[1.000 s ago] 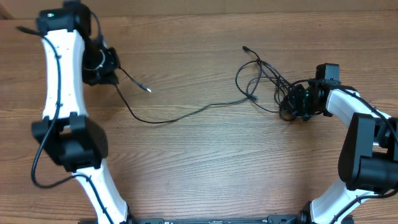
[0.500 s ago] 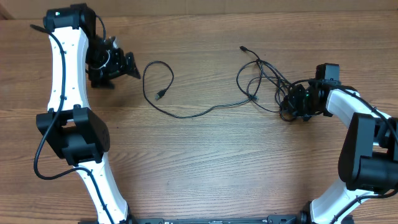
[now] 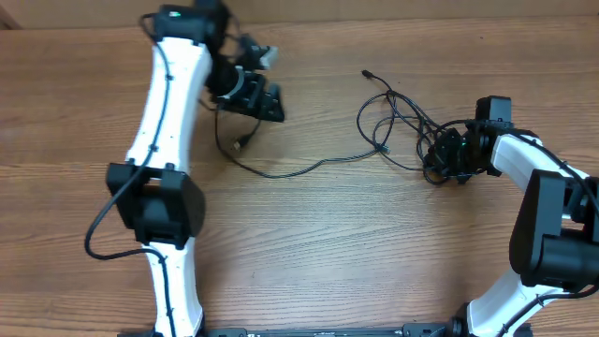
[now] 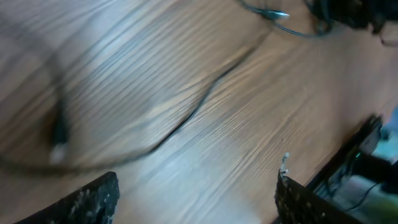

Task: Untangle cables
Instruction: 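Reach the left gripper into the bundle beside the right gripper and grasp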

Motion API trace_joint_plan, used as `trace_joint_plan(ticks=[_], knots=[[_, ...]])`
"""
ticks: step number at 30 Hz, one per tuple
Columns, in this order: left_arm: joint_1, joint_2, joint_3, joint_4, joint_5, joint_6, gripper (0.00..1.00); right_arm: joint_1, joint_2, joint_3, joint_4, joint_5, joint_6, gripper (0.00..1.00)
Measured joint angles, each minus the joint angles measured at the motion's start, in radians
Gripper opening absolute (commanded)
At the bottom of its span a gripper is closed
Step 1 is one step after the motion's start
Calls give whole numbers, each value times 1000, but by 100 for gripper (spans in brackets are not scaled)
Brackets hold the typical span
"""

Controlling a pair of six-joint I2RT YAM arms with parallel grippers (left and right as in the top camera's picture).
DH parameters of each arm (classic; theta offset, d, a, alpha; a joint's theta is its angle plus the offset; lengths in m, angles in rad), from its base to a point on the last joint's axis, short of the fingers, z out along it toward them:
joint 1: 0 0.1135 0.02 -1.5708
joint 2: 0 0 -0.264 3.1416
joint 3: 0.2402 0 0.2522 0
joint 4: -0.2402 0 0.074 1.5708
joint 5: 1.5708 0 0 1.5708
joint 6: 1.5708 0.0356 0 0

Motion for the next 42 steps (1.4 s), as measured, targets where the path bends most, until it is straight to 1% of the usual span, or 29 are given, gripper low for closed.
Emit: trace_joint_plan(ticks=[2, 6, 8, 14, 18, 21, 22, 24, 25, 26, 28, 31, 42], knots=[[-59, 0, -2, 29, 3, 34, 76, -1, 0, 0, 0, 0, -1, 4], [-151, 0, -44, 100, -2, 72, 62, -1, 0, 0, -1, 0, -1, 4], [-196, 0, -88, 149, -11, 83, 59, -1, 0, 0, 0, 0, -1, 4], [-303, 0, -214, 321, -34, 88, 60, -1, 0, 0, 0, 0, -1, 4], [-347, 0, -274, 423, -74, 87, 60, -1, 0, 0, 0, 0, -1, 4], [-369, 0, -315, 487, -102, 85, 61, -1, 0, 0, -1, 0, -1, 4], [-373, 0, -327, 506, -108, 83, 63, -1, 0, 0, -1, 0, -2, 4], [-381, 0, -351, 549, -115, 82, 63, -1, 0, 0, -1, 0, -1, 4], [-383, 0, -365, 574, -119, 82, 63, -1, 0, 0, 0, 0, -1, 4], [-383, 0, -376, 595, -121, 82, 59, -1, 0, 0, 0, 0, -2, 4], [-384, 0, -405, 636, -123, 80, 56, -1, 0, 0, 0, 0, -2, 4], [-384, 0, -439, 668, -126, 81, 56, -1, 0, 0, 0, -1, -2, 4], [-385, 0, -495, 774, -126, 104, 62, -1, 0, 0, 4, 0, -1, 4]])
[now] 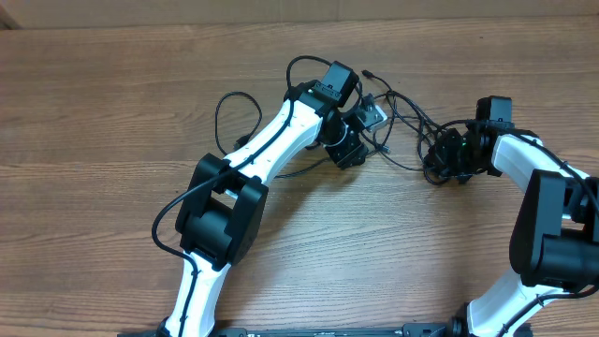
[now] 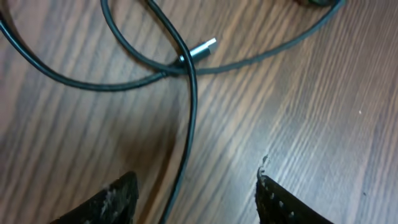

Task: Untangle cables
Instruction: 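Reach the left gripper into the bundle beside the right gripper and grasp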

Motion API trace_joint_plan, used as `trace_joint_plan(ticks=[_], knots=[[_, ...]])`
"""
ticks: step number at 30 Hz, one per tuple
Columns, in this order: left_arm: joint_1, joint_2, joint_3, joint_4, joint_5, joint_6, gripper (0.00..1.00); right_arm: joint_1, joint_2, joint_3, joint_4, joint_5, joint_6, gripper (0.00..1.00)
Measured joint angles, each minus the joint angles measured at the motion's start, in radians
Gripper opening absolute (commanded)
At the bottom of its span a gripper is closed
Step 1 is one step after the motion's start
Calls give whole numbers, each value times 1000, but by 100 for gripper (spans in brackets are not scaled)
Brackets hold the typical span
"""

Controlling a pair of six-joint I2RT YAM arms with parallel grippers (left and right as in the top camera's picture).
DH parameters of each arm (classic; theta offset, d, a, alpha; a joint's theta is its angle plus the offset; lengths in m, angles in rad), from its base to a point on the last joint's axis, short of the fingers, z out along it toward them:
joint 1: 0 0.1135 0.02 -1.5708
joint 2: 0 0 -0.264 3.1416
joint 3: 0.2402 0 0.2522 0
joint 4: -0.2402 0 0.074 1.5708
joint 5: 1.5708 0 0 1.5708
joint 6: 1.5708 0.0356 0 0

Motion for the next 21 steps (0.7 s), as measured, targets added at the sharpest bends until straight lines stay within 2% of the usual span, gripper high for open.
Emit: trace_joint_plan(ticks=[8, 13, 17, 21], knots=[[-14, 13, -8, 57, 0, 2, 64, 0, 0, 0, 0, 0, 0, 4], [-40, 64, -8, 76, 0, 5, 71, 0, 0, 0, -3, 0, 0, 4], [-50, 93, -14, 97, 0, 9, 68, 5, 0, 0, -4, 2, 0, 4], [-50, 94, -14, 99, 0, 13, 59, 16, -3, 0, 3, 18, 0, 4]])
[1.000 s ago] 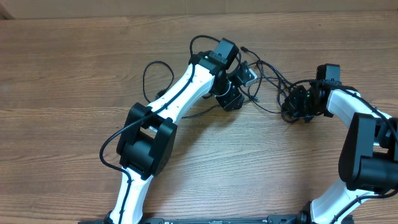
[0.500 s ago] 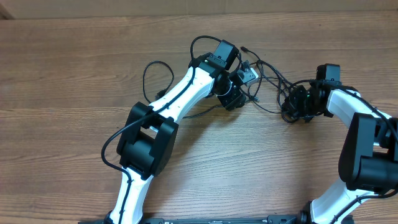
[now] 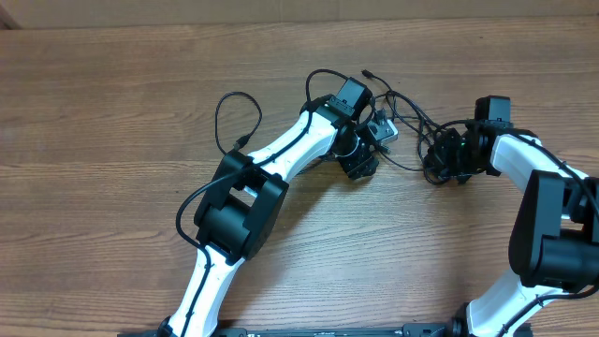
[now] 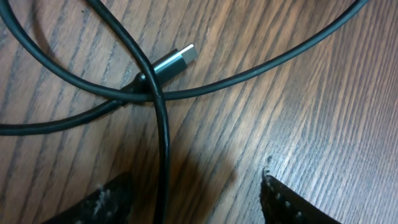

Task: Untangle cables
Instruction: 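Reach the left gripper into the bundle beside the right gripper and grasp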

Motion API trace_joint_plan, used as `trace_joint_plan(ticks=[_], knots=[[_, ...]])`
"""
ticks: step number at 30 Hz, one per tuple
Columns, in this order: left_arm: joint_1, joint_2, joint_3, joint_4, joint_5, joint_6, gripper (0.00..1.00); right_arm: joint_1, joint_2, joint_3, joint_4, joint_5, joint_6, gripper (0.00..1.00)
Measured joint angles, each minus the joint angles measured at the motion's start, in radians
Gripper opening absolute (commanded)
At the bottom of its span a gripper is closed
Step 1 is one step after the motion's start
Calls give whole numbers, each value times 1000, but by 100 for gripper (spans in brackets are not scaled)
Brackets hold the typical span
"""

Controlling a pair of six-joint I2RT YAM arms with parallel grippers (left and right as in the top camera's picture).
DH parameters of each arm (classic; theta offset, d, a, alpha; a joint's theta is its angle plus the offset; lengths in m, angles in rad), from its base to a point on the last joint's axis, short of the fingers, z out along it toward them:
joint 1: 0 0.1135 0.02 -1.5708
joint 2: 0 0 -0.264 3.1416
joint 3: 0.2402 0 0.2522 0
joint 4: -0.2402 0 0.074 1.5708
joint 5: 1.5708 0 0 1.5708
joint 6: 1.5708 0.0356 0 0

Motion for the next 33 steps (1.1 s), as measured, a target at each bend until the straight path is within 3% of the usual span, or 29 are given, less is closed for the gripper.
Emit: trace_joint_plan(ticks=[10, 13, 16, 18, 28, 33], knots=[[0, 0, -3, -11, -4, -53, 47, 26, -1, 0, 12, 15, 0, 4], [0, 0, -14, 14, -3, -71, 35, 26, -1, 0, 12, 15, 1, 4], [0, 0, -22, 26, -7, -81, 13, 26, -1, 0, 13, 15, 1, 4], [0, 0, -26, 24, -14, -87, 4, 26, -1, 0, 12, 15, 0, 4], [0, -1, -27, 17, -19, -90, 4, 28, -1, 0, 13, 16, 1, 4], [8, -9, -19, -87, -19, -91, 4, 28, -1, 0, 12, 16, 0, 4]])
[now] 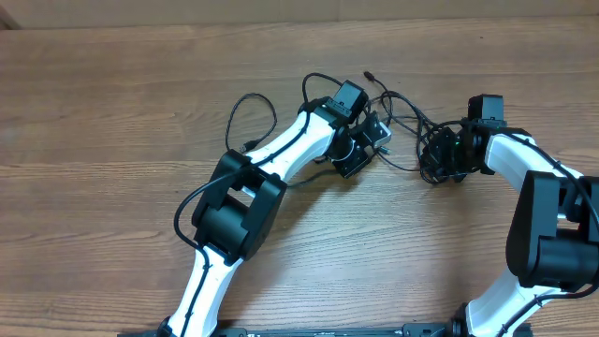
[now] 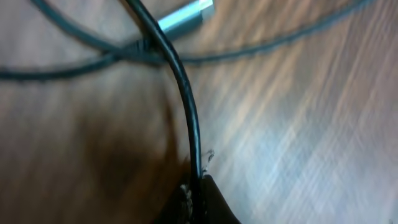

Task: Untangle cables
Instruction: 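Reach the left gripper into the bundle beside the right gripper and grasp, then pull the grasped cable left away from the bundle with the left gripper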

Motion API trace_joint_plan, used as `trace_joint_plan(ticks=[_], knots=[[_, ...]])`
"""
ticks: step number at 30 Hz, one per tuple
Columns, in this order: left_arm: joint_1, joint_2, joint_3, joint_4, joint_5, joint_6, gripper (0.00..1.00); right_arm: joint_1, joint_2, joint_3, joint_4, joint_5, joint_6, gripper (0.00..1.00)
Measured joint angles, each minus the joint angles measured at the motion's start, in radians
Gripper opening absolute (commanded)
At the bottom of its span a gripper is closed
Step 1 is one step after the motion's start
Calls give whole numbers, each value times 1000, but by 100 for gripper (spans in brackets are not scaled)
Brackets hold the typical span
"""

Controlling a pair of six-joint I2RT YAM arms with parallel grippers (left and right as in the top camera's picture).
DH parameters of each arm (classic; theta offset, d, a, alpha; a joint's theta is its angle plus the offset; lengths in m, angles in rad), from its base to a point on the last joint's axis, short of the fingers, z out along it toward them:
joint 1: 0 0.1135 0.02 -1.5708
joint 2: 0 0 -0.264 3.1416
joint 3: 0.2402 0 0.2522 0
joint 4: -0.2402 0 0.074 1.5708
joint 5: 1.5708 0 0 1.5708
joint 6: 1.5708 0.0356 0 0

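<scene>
Thin black cables lie across the wooden table (image 1: pixel 112 187): one loop (image 1: pixel 247 105) at centre left, a knot of loops (image 1: pixel 402 110) at centre right, and a free end (image 1: pixel 367 73) at the back. My left gripper (image 1: pixel 358 157) is down at the knot's left side. In the left wrist view the left gripper (image 2: pixel 198 182) is shut on a black cable (image 2: pixel 186 106) that runs up past a silver plug (image 2: pixel 186 15). My right gripper (image 1: pixel 438 161) sits at the knot's right side, apparently shut on bunched cable.
The left arm stretches from the front edge across the middle of the table to the cables. The right arm comes in from the front right corner. A pale wall strip runs along the table's far edge.
The left gripper was open just above the crossing by the silver plug; now it is shut on the black cable. The loop at centre left has shifted slightly right. The right gripper has barely moved.
First my left gripper was open at the far left, near the cable's left end. Then it stood open over the crossing by the silver plug at the knot, then closer to it. Now it grips that cable. The right gripper stayed at the knot throughout.
</scene>
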Motion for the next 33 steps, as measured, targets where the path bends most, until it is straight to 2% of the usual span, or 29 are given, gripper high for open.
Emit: trace_joint_plan(ticks=[8, 12, 24, 33], knots=[[63, -8, 53, -192, -59, -20, 4, 1, 0, 0, 0, -1, 0, 4], [114, -72, 70, -203, -74, -43, 4, 1, 0, 0, 1, -1, 0, 4], [282, -462, 104, -197, -78, -129, 4, 2, 0, 0, 1, -2, 0, 4], [434, -585, 104, -195, -82, -215, 4, 2, 0, 0, 0, -1, 0, 4]])
